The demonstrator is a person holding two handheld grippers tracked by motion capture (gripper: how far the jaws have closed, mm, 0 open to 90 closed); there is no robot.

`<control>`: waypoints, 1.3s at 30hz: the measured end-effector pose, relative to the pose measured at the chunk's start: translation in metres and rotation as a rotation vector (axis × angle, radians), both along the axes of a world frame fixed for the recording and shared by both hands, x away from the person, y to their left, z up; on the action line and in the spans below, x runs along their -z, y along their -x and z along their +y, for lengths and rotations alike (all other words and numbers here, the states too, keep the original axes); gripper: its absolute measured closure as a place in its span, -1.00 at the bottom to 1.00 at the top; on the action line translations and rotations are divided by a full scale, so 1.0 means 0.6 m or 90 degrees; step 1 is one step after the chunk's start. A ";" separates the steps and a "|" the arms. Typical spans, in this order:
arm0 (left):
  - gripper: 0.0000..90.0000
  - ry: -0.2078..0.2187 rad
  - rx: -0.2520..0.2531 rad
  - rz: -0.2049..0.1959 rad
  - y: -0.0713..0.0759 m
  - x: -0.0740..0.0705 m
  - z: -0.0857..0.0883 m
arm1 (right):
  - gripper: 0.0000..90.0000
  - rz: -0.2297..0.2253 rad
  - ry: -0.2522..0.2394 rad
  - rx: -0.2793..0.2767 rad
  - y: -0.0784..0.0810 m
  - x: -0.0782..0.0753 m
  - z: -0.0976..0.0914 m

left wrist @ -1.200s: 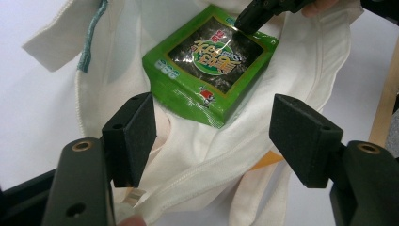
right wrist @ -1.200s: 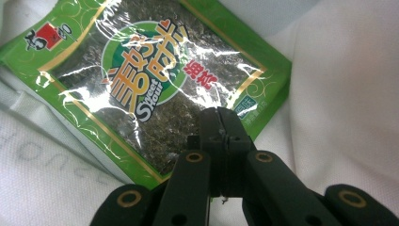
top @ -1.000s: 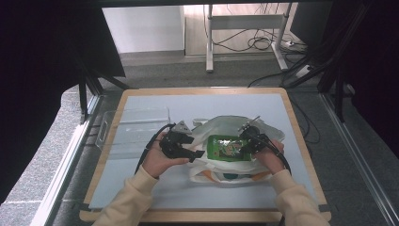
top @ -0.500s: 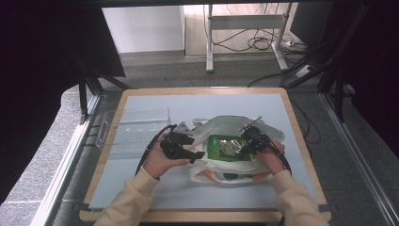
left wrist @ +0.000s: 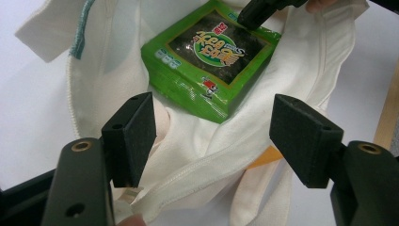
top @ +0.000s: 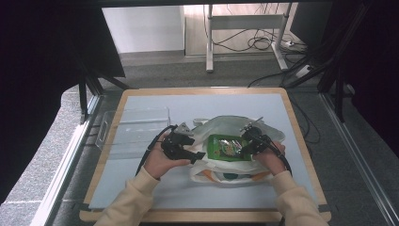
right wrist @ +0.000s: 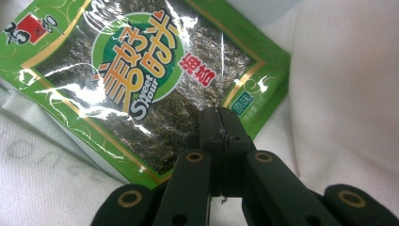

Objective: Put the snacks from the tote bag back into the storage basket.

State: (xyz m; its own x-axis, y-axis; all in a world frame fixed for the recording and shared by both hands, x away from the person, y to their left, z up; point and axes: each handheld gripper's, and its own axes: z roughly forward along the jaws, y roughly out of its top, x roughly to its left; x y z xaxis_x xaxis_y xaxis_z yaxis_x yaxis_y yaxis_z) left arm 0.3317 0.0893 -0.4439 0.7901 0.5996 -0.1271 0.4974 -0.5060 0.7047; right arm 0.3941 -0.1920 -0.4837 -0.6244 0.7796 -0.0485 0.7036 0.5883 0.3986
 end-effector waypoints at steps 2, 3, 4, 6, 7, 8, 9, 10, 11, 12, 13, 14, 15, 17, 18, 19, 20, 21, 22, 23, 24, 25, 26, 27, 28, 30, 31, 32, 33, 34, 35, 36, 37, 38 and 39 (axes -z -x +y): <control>-0.30 0.000 0.000 0.000 0.000 0.000 0.000 | 0.99 0.000 0.000 0.000 0.000 0.000 0.000; -0.30 -0.002 0.001 0.001 0.000 0.001 -0.001 | 0.99 -0.002 0.000 0.002 0.001 0.000 0.000; -0.30 -0.001 0.001 0.002 0.000 0.001 -0.002 | 0.99 -0.002 0.000 0.002 0.001 0.000 0.000; -0.30 -0.002 0.002 0.002 0.000 0.002 -0.002 | 0.99 -0.002 0.000 0.002 0.001 0.001 0.000; -0.30 -0.003 0.002 0.002 0.000 0.002 -0.002 | 0.99 -0.002 -0.001 0.002 0.001 0.001 -0.001; -0.30 -0.003 0.002 0.002 0.000 0.002 -0.003 | 0.99 -0.002 -0.001 0.001 0.001 0.001 -0.001; -0.30 -0.003 0.002 0.002 0.000 0.003 -0.003 | 0.99 -0.002 -0.002 0.002 0.001 0.001 -0.001; -0.29 -0.003 0.002 0.003 0.000 0.003 -0.003 | 0.99 -0.002 -0.003 0.002 0.001 0.001 -0.002; -0.30 -0.003 0.002 0.003 0.000 0.003 -0.003 | 0.99 -0.002 -0.004 0.002 0.001 0.001 -0.002; -0.30 -0.003 0.002 0.003 0.000 0.003 -0.004 | 0.99 -0.001 -0.003 0.003 0.001 0.001 -0.002; -0.30 -0.003 0.002 0.003 0.000 0.003 -0.004 | 0.99 -0.003 -0.006 0.005 0.001 0.002 -0.002; -0.30 -0.003 0.002 0.003 0.000 0.003 -0.004 | 0.99 -0.003 -0.006 0.005 0.001 0.002 -0.002; -0.29 -0.003 0.002 0.003 0.000 0.003 -0.004 | 0.99 -0.003 -0.006 0.005 0.001 0.002 -0.003; -0.29 -0.003 0.002 0.003 0.000 0.003 -0.004 | 0.99 -0.003 -0.007 0.005 0.001 0.003 -0.003; -0.29 -0.004 0.003 0.004 0.000 0.003 -0.004 | 0.99 -0.004 -0.008 0.005 0.001 0.003 -0.004; -0.30 -0.003 0.003 0.004 0.000 0.004 -0.005 | 0.99 -0.004 -0.009 0.005 0.002 0.003 -0.004; -0.29 -0.004 0.003 0.004 0.000 0.004 -0.005 | 0.99 -0.004 -0.010 0.005 0.002 0.003 -0.005; -0.29 -0.004 0.003 0.004 0.000 0.004 -0.005 | 0.99 -0.004 -0.010 0.005 0.002 0.003 -0.005; -0.29 -0.004 0.003 0.004 0.000 0.004 -0.005 | 0.99 -0.004 -0.011 0.006 0.002 0.004 -0.005; -0.29 -0.005 0.003 0.004 0.000 0.005 -0.006 | 0.99 -0.005 -0.013 0.006 0.002 0.004 -0.006; -0.29 -0.005 0.003 0.004 0.000 0.005 -0.006 | 0.99 -0.005 -0.013 0.006 0.002 0.004 -0.006; -0.29 -0.006 0.004 0.004 0.000 0.005 -0.006 | 0.99 -0.005 -0.013 0.006 0.002 0.004 -0.006; -0.30 -0.006 0.004 0.005 0.000 0.005 -0.007 | 0.99 -0.007 -0.012 0.007 0.003 0.005 -0.005; -0.29 -0.006 0.004 0.005 0.000 0.005 -0.007 | 0.99 -0.007 -0.012 0.007 0.003 0.005 -0.005; -0.29 -0.006 0.004 0.005 0.000 0.006 -0.008 | 0.99 -0.006 -0.013 0.007 0.003 0.005 -0.006; -0.30 -0.006 0.005 0.005 0.000 0.006 -0.008 | 0.99 -0.005 -0.015 0.009 0.002 0.005 -0.006; -0.30 -0.007 0.005 0.005 0.000 0.006 -0.009 | 0.99 -0.005 -0.015 0.009 0.002 0.005 -0.006; -0.30 -0.007 0.005 0.005 0.000 0.007 -0.009 | 0.99 -0.003 -0.017 0.011 0.002 0.005 -0.007; -0.30 -0.008 0.005 0.005 0.000 0.007 -0.010 | 0.99 -0.003 -0.017 0.011 0.002 0.005 -0.007; -0.30 -0.009 0.005 0.005 -0.001 0.007 -0.010 | 0.99 -0.003 -0.017 0.011 0.002 0.005 -0.007; -0.30 -0.009 0.004 0.005 -0.001 0.007 -0.011 | 0.99 -0.003 -0.017 0.011 0.002 0.005 -0.007; -0.30 -0.009 0.004 0.005 0.000 0.007 -0.012 | 0.99 -0.002 -0.017 0.012 0.002 0.005 -0.008; -0.29 -0.010 0.002 0.006 0.000 0.008 -0.013 | 0.99 -0.002 -0.019 0.013 0.001 0.005 -0.008; -0.30 -0.010 0.001 0.006 0.000 0.008 -0.014 | 0.99 -0.001 -0.020 0.013 0.001 0.005 -0.009; -0.30 -0.010 0.000 0.006 0.000 0.008 -0.015 | 0.99 -0.001 -0.021 0.014 0.001 0.005 -0.010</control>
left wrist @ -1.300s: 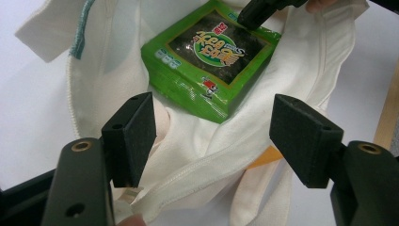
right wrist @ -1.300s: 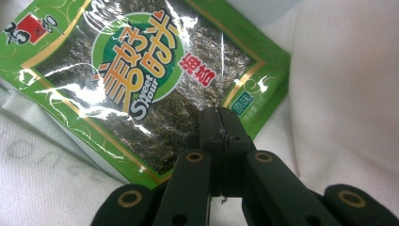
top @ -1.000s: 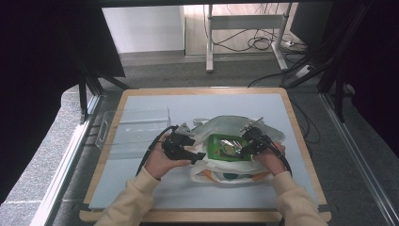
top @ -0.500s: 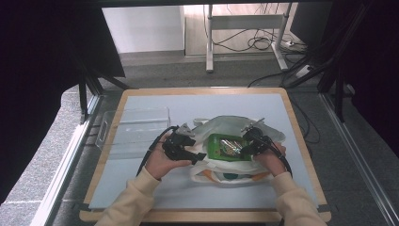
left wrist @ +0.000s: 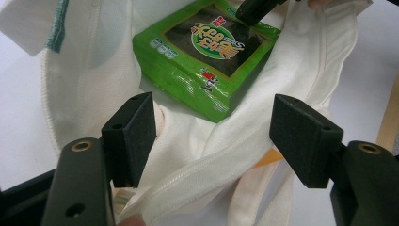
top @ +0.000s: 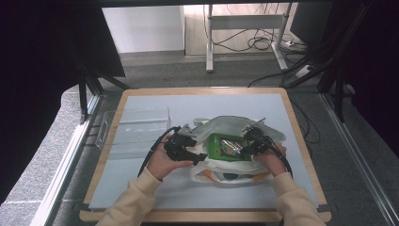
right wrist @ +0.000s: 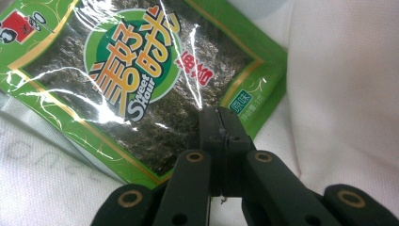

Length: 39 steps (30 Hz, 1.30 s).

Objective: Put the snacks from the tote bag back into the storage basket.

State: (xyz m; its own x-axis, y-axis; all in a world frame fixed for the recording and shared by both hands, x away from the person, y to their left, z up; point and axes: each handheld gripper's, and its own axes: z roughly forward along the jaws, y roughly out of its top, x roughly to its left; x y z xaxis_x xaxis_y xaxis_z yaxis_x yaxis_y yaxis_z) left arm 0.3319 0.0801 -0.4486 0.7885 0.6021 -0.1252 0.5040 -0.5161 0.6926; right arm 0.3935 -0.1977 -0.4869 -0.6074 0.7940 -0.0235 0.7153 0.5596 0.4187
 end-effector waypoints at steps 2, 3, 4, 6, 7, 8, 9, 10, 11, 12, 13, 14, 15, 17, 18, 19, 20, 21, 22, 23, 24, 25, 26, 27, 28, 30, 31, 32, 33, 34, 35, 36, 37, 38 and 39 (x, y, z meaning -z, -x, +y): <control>-0.30 -0.001 -0.001 -0.001 0.000 0.000 -0.003 | 0.99 0.000 -0.004 0.001 0.000 0.000 -0.001; -0.30 -0.001 -0.001 -0.001 0.000 0.000 -0.004 | 0.99 0.000 -0.005 0.002 0.001 0.000 -0.001; -0.30 -0.002 -0.002 -0.001 -0.001 0.000 -0.005 | 0.99 -0.003 -0.006 0.002 0.001 0.001 -0.001; -0.31 -0.001 -0.004 0.000 -0.002 0.000 -0.007 | 0.99 -0.004 -0.006 0.002 0.002 0.001 -0.001; -0.31 -0.001 -0.005 0.001 -0.002 0.000 -0.008 | 0.99 -0.004 -0.009 0.003 0.002 0.001 -0.002; -0.31 0.000 -0.005 0.002 -0.003 0.001 -0.009 | 0.99 -0.004 -0.011 0.003 0.002 0.002 -0.003; -0.31 0.000 -0.005 0.002 -0.003 0.001 -0.009 | 0.99 -0.004 -0.011 0.003 0.002 0.002 -0.003; -0.31 0.000 -0.005 0.002 -0.003 0.001 -0.010 | 0.99 -0.004 -0.014 0.003 0.002 0.002 -0.004; -0.31 0.000 -0.006 0.002 -0.003 0.001 -0.010 | 0.99 -0.004 -0.017 0.004 0.002 0.002 -0.005; -0.31 0.000 -0.007 0.002 -0.003 0.001 -0.010 | 0.99 -0.004 -0.020 0.005 0.002 0.002 -0.006; -0.31 0.000 -0.007 0.002 -0.003 0.001 -0.010 | 0.99 -0.004 -0.020 0.005 0.002 0.002 -0.006; -0.31 -0.001 -0.006 0.003 -0.003 0.001 -0.010 | 0.99 -0.004 -0.022 0.005 0.002 0.003 -0.007; -0.31 -0.002 -0.006 0.003 -0.003 0.001 -0.011 | 0.99 -0.005 -0.022 0.006 0.002 0.003 -0.007; -0.32 -0.002 -0.006 0.003 -0.004 0.002 -0.011 | 1.00 -0.005 -0.024 0.006 0.002 0.003 -0.008; -0.31 -0.002 -0.006 0.003 -0.004 0.002 -0.011 | 1.00 -0.005 -0.024 0.006 0.002 0.003 -0.008; -0.32 -0.003 -0.006 0.004 -0.004 0.002 -0.011 | 0.99 -0.005 -0.024 0.006 0.002 0.003 -0.008; -0.31 -0.003 -0.006 0.004 -0.004 0.002 -0.011 | 0.99 -0.004 -0.024 0.007 0.002 0.003 -0.008; -0.32 -0.003 -0.007 0.005 -0.005 0.002 -0.011 | 0.99 -0.003 -0.025 0.008 0.002 0.003 -0.008; -0.32 -0.003 -0.007 0.005 -0.005 0.002 -0.011 | 0.99 -0.003 -0.025 0.008 0.002 0.003 -0.008; -0.32 -0.002 -0.008 0.005 -0.006 0.002 -0.012 | 0.99 -0.003 -0.027 0.009 0.002 0.003 -0.008; -0.32 -0.002 -0.009 0.006 -0.006 0.002 -0.012 | 0.99 -0.002 -0.028 0.010 0.002 0.003 -0.008; -0.32 -0.002 -0.011 0.006 -0.007 0.001 -0.012 | 0.99 -0.001 -0.030 0.011 0.002 0.003 -0.009; -0.32 -0.002 -0.011 0.006 -0.007 0.001 -0.012 | 0.99 -0.001 -0.030 0.011 0.002 0.003 -0.009; -0.32 -0.001 -0.012 0.006 -0.007 0.001 -0.012 | 0.99 -0.002 -0.030 0.012 0.002 0.003 -0.010; -0.33 0.000 -0.014 0.006 -0.007 0.001 -0.013 | 0.99 -0.003 -0.030 0.012 0.002 0.004 -0.010; -0.34 0.002 -0.017 0.007 -0.009 -0.001 -0.014 | 0.99 -0.004 -0.032 0.012 0.002 0.004 -0.010; -0.34 0.002 -0.017 0.007 -0.009 -0.001 -0.014 | 0.99 -0.004 -0.032 0.012 0.002 0.004 -0.010; -0.34 0.002 -0.017 0.010 -0.010 -0.001 -0.015 | 0.99 -0.004 -0.032 0.012 0.003 0.004 -0.010; -0.35 0.002 -0.019 0.010 -0.010 -0.002 -0.016 | 0.99 -0.003 -0.033 0.012 0.003 0.004 -0.011; -0.36 0.004 -0.021 0.012 -0.011 -0.002 -0.017 | 0.99 -0.003 -0.034 0.013 0.003 0.004 -0.011; -0.39 0.008 -0.025 0.017 -0.014 -0.004 -0.020 | 1.00 -0.004 -0.035 0.014 0.003 0.005 -0.011; -0.40 0.010 -0.027 0.020 -0.015 -0.005 -0.021 | 0.99 -0.004 -0.035 0.014 0.003 0.005 -0.011; -0.41 0.010 -0.027 0.020 -0.015 -0.005 -0.021 | 0.99 -0.004 -0.035 0.014 0.003 0.005 -0.011; -0.42 0.014 -0.032 0.026 -0.019 -0.007 -0.025 | 1.00 -0.003 -0.036 0.013 0.003 0.005 -0.012; -0.43 0.017 -0.035 0.029 -0.021 -0.009 -0.027 | 1.00 -0.005 -0.036 0.016 0.003 0.005 -0.012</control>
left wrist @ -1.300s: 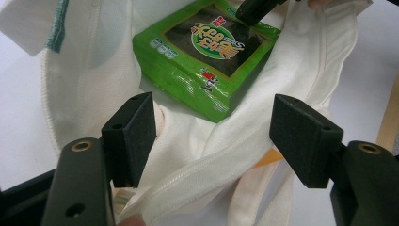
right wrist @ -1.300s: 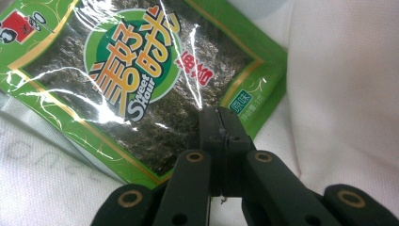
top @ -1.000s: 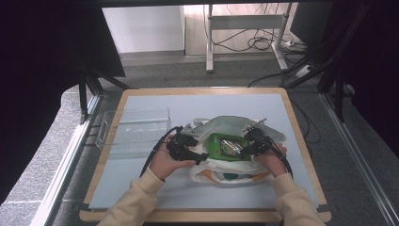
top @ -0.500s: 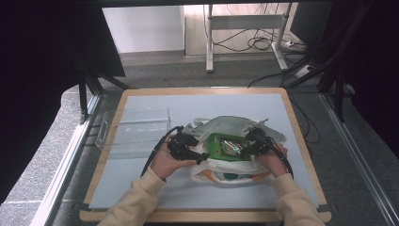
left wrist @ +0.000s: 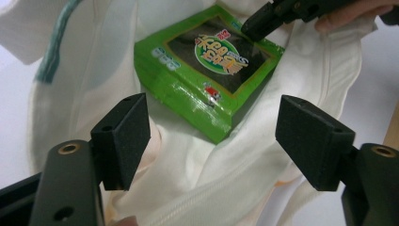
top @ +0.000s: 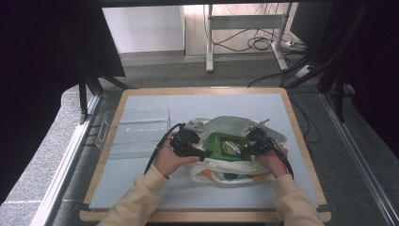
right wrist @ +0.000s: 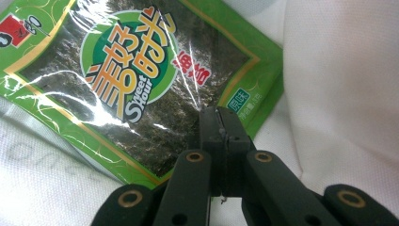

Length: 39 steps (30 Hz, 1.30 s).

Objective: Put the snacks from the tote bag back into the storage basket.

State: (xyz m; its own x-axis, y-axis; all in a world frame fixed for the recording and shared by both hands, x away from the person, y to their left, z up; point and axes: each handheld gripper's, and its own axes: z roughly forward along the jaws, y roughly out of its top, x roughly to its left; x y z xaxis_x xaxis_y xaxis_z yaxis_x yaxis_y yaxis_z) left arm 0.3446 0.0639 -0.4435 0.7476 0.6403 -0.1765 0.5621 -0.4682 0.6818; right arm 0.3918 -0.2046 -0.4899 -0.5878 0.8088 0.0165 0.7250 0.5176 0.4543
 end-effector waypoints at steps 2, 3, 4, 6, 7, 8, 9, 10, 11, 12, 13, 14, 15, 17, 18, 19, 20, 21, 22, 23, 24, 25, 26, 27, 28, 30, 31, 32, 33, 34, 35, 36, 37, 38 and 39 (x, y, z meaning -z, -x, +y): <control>-0.43 0.001 0.000 0.004 -0.002 -0.001 -0.002 | 0.99 -0.001 0.000 0.000 0.000 0.000 0.000; -0.44 0.002 -0.001 0.007 -0.004 -0.003 -0.004 | 0.99 -0.001 0.000 0.000 0.000 0.000 0.000; -0.45 -0.001 -0.002 0.008 -0.008 -0.005 -0.009 | 0.99 -0.001 -0.001 0.002 0.000 0.001 0.000; -0.45 -0.003 -0.003 0.012 -0.011 -0.007 -0.015 | 1.00 -0.001 -0.001 0.000 0.000 0.001 -0.001; -0.46 -0.003 -0.003 0.012 -0.011 -0.007 -0.015 | 1.00 0.000 -0.002 0.000 0.000 0.001 -0.001; -0.46 -0.005 -0.003 0.015 -0.013 -0.007 -0.018 | 1.00 0.000 -0.002 0.000 0.000 0.001 -0.001; -0.47 -0.009 -0.001 0.020 -0.015 -0.007 -0.021 | 1.00 -0.001 -0.005 0.003 0.000 0.001 -0.002; -0.47 -0.013 -0.002 0.028 -0.019 -0.006 -0.027 | 0.99 0.000 -0.006 0.001 0.000 0.001 -0.002; -0.47 -0.015 -0.007 0.032 -0.021 -0.005 -0.030 | 1.00 -0.001 -0.007 0.001 0.000 0.001 -0.003; -0.48 -0.017 -0.009 0.034 -0.023 -0.005 -0.031 | 1.00 -0.001 -0.008 0.002 0.000 0.002 -0.003; -0.49 -0.017 -0.009 0.034 -0.023 -0.005 -0.031 | 1.00 -0.001 -0.008 0.002 0.000 0.002 -0.003; -0.49 -0.018 -0.014 0.040 -0.025 -0.004 -0.034 | 1.00 0.000 -0.008 0.001 0.000 0.001 -0.003; -0.49 -0.018 -0.017 0.045 -0.027 -0.004 -0.035 | 1.00 0.000 -0.008 0.002 0.001 0.001 -0.003; -0.49 -0.019 -0.021 0.056 -0.031 -0.002 -0.038 | 1.00 -0.001 -0.009 0.002 0.001 0.002 -0.002; -0.49 -0.024 -0.021 0.065 -0.034 0.000 -0.042 | 1.00 -0.001 -0.009 0.002 0.001 0.002 -0.003; -0.50 -0.026 -0.021 0.069 -0.035 0.001 -0.044 | 1.00 -0.002 -0.009 0.001 0.001 0.002 -0.003; -0.50 -0.026 -0.021 0.069 -0.035 0.001 -0.044 | 1.00 -0.002 -0.009 0.001 0.001 0.002 -0.003; -0.50 -0.031 -0.021 0.071 -0.035 0.001 -0.046 | 1.00 -0.002 -0.009 0.001 0.001 0.002 -0.003; -0.52 -0.033 -0.022 0.072 -0.034 0.000 -0.048 | 1.00 -0.001 -0.011 0.001 0.001 0.002 -0.004; -0.52 -0.034 -0.020 0.072 -0.033 0.000 -0.050 | 1.00 -0.001 -0.011 0.001 0.001 0.002 -0.004; -0.52 -0.037 -0.017 0.072 -0.032 -0.001 -0.051 | 1.00 -0.002 -0.015 0.000 0.002 0.003 -0.005; -0.52 -0.042 -0.014 0.074 -0.032 -0.001 -0.056 | 1.00 -0.002 -0.017 0.001 0.002 0.003 -0.006; -0.52 -0.047 -0.012 0.077 -0.032 0.000 -0.059 | 1.00 -0.002 -0.017 0.000 0.001 0.003 -0.006; -0.52 -0.047 -0.012 0.077 -0.032 0.000 -0.059 | 1.00 -0.002 -0.018 0.000 0.001 0.003 -0.006; -0.52 -0.052 -0.009 0.080 -0.033 0.001 -0.062 | 1.00 -0.002 -0.018 0.000 0.001 0.003 -0.006; -0.52 -0.063 -0.006 0.084 -0.036 0.005 -0.068 | 1.00 -0.004 -0.019 0.000 0.002 0.004 -0.007; -0.52 -0.063 -0.006 0.084 -0.036 0.005 -0.068 | 1.00 -0.004 -0.019 0.000 0.002 0.004 -0.007; -0.52 -0.066 -0.006 0.089 -0.037 0.007 -0.070 | 1.00 -0.006 -0.019 0.000 0.002 0.004 -0.007; -0.52 -0.067 -0.008 0.090 -0.038 0.008 -0.071 | 1.00 -0.006 -0.020 0.001 0.002 0.004 -0.007; -0.52 -0.070 -0.009 0.092 -0.039 0.009 -0.071 | 1.00 -0.006 -0.021 0.000 0.003 0.004 -0.008; -0.52 -0.072 -0.010 0.094 -0.039 0.009 -0.072 | 1.00 -0.008 -0.022 0.002 0.003 0.005 -0.008; -0.52 -0.074 -0.010 0.095 -0.040 0.010 -0.072 | 1.00 -0.008 -0.023 0.002 0.003 0.005 -0.008; -0.52 -0.075 -0.012 0.096 -0.040 0.010 -0.072 | 1.00 -0.009 -0.025 0.002 0.003 0.005 -0.009; -0.52 -0.075 -0.014 0.095 -0.041 0.010 -0.072 | 1.00 -0.007 -0.026 0.001 0.003 0.005 -0.009; -0.52 -0.077 -0.015 0.096 -0.042 0.009 -0.072 | 1.00 -0.007 -0.027 0.002 0.003 0.005 -0.010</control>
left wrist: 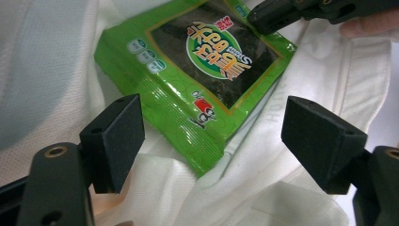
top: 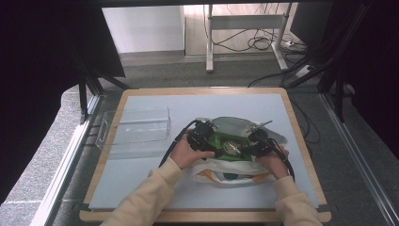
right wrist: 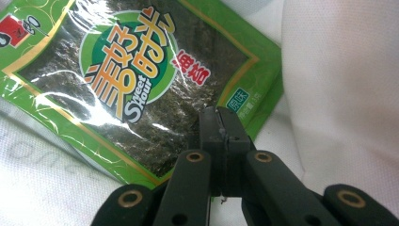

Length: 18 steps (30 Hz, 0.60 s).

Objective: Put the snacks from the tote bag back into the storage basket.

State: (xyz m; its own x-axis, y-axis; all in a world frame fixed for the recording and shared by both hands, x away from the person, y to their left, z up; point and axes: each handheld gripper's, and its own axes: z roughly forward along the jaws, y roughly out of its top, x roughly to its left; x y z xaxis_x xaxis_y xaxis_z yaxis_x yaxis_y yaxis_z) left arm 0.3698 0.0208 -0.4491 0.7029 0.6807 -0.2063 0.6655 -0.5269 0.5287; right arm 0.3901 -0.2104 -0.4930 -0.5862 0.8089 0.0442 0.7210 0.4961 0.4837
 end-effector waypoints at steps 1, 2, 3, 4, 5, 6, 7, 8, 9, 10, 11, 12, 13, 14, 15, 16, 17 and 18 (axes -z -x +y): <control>-0.52 0.000 -0.005 0.001 -0.001 -0.001 0.001 | 0.99 0.001 -0.004 0.002 0.000 0.000 0.000; -0.52 -0.001 -0.008 0.002 -0.002 -0.001 0.001 | 1.00 0.002 -0.005 0.003 0.000 0.000 -0.001; -0.52 -0.001 -0.009 0.003 -0.003 -0.002 0.002 | 1.00 0.001 -0.006 0.003 0.000 0.000 -0.001; -0.52 -0.001 -0.009 0.003 -0.003 -0.002 0.002 | 1.00 0.001 -0.006 0.003 0.000 0.000 -0.001; -0.52 0.002 -0.012 0.004 -0.003 -0.003 0.002 | 1.00 0.001 -0.008 0.004 0.000 0.001 -0.002; -0.52 0.001 -0.015 0.004 -0.004 -0.003 0.001 | 1.00 0.001 -0.008 0.004 0.000 0.001 -0.002; -0.52 -0.002 -0.020 0.006 -0.004 -0.005 -0.002 | 1.00 -0.001 -0.010 0.004 0.001 0.001 -0.003; -0.52 -0.002 -0.020 0.006 -0.004 -0.005 -0.002 | 1.00 -0.003 -0.009 0.005 0.001 0.001 -0.002; -0.52 -0.009 -0.021 0.008 -0.004 -0.005 -0.005 | 1.00 -0.004 -0.010 0.005 0.002 0.002 -0.002; -0.52 -0.009 -0.021 0.008 -0.004 -0.005 -0.005 | 1.00 -0.004 -0.010 0.005 0.002 0.002 -0.002; -0.52 -0.010 -0.022 0.008 -0.004 -0.005 -0.007 | 1.00 -0.005 -0.009 0.005 0.002 0.002 -0.002; -0.52 -0.014 -0.020 0.009 -0.004 -0.005 -0.008 | 1.00 -0.006 -0.008 0.005 0.002 0.002 -0.002; -0.52 -0.014 -0.022 0.008 -0.004 -0.006 -0.010 | 1.00 -0.007 -0.007 0.005 0.003 0.002 -0.002; -0.53 -0.015 -0.022 0.008 -0.004 -0.008 -0.012 | 1.00 -0.009 -0.009 0.004 0.003 0.003 -0.003; -0.53 -0.015 -0.022 0.008 -0.004 -0.008 -0.012 | 1.00 -0.009 -0.009 0.004 0.003 0.003 -0.003; -0.53 -0.017 -0.024 0.009 -0.005 -0.008 -0.011 | 1.00 -0.011 -0.010 0.006 0.004 0.004 -0.004; -0.53 -0.018 -0.026 0.011 -0.006 -0.007 -0.011 | 1.00 -0.011 -0.011 0.007 0.004 0.004 -0.004; -0.53 -0.018 -0.026 0.011 -0.006 -0.007 -0.011 | 1.00 -0.011 -0.011 0.007 0.004 0.004 -0.004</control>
